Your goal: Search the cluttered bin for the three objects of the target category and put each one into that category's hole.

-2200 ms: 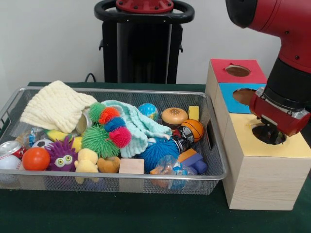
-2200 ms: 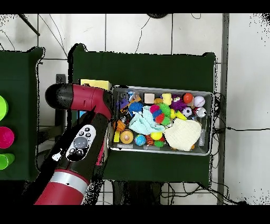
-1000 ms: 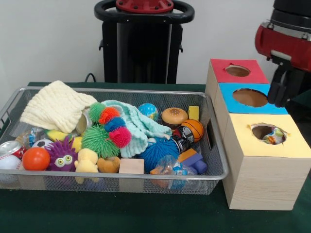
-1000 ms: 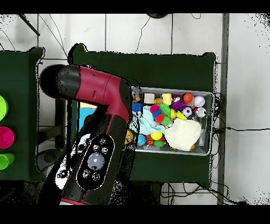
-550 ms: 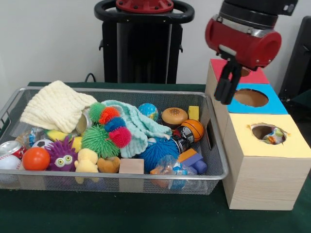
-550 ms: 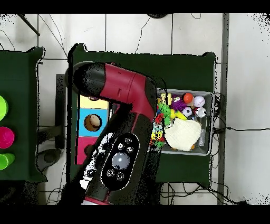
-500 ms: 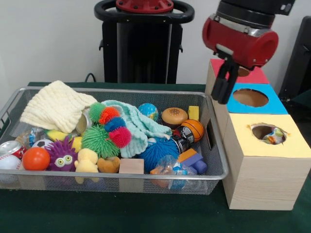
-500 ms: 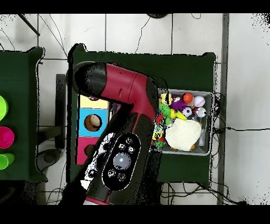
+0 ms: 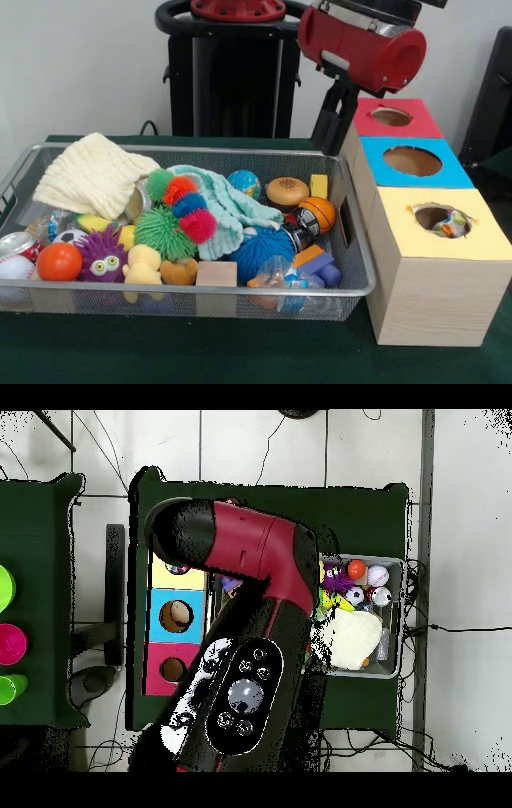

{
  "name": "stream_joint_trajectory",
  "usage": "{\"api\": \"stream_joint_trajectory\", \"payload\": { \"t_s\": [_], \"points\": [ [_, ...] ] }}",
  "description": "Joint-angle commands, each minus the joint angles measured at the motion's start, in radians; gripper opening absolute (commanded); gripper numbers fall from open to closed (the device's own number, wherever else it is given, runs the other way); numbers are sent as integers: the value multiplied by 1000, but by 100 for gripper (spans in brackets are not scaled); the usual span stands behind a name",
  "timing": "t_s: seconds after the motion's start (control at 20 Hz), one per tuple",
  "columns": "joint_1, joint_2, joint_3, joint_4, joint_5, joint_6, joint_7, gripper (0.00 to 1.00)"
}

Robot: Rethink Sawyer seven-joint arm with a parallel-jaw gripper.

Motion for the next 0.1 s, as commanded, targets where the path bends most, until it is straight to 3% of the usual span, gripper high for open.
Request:
{"api": "stream_joint_trajectory", "payload": {
  "t_s": [0.05,0.1],
  "points": [
    [-34,-2,118,-22,-62,108,-68,0],
    [-39,-1,122,-27,-61,118,-68,0]
  ]
}}
